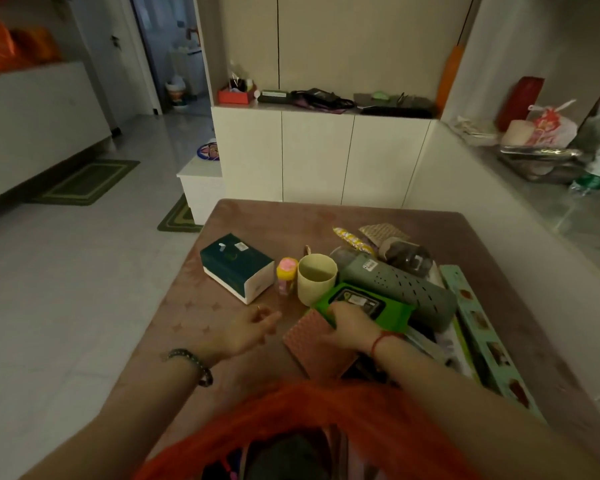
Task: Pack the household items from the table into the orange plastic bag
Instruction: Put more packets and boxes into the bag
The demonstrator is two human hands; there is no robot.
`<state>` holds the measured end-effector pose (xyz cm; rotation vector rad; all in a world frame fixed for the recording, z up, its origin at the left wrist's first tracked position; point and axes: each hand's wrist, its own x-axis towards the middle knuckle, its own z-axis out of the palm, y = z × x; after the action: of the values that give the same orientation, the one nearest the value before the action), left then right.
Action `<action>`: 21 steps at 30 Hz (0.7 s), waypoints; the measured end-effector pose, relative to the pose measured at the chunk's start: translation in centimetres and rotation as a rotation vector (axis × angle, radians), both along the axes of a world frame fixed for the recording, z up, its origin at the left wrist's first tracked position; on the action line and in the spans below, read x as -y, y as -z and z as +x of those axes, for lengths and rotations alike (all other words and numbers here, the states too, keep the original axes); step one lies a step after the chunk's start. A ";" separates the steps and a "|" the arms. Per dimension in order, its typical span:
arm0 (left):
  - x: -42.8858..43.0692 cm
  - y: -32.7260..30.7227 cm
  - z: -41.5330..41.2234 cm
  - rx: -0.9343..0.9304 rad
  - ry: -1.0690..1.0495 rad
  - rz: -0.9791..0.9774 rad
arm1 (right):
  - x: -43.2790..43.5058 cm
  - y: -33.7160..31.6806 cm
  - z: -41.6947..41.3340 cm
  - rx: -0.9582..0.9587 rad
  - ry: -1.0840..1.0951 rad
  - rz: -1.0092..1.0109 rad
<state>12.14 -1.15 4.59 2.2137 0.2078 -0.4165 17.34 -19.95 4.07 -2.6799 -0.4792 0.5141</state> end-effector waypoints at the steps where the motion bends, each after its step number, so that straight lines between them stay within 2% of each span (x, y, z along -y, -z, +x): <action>1: 0.0 0.9 0.5 -0.034 0.013 0.017 | -0.7 1.4 0.1 0.011 -0.024 -0.086; 4: -0.1 2.8 1.1 -0.203 0.001 -0.048 | -2.2 4.2 -0.2 0.074 -0.020 -0.323; 6: -0.2 3.4 0.9 -0.304 -0.017 -0.083 | -2.5 4.3 -0.1 0.073 -0.002 -0.300; 9: -0.1 3.6 0.5 -0.312 -0.096 -0.169 | -2.0 2.5 0.0 0.010 0.031 -0.007; 12: 0.5 2.4 0.1 -0.178 -0.114 -0.394 | -1.9 0.0 -0.2 -0.104 0.049 0.399; 14: 0.6 1.4 0.0 -0.083 -0.117 -0.552 | -1.4 -1.3 0.2 -0.134 -0.008 0.475; 16: 0.4 0.5 0.0 -0.063 -0.199 -0.700 | -0.1 -2.0 1.1 -0.078 0.020 0.480; 18: 0.0 -0.5 -0.3 -0.035 -0.306 -0.832 | 2.0 -1.6 2.5 0.117 0.096 0.288; 19: -0.2 -1.2 -0.5 -0.011 -0.342 -0.880 | 3.1 -0.9 3.0 0.188 0.096 0.071; 21: -0.5 -2.9 -1.2 0.009 -0.373 -0.929 | 4.6 1.0 3.5 0.156 0.036 -0.348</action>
<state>10.89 -0.65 7.45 1.2301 0.3335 -0.2215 20.85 -24.60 3.05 -3.0736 -0.4145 0.4111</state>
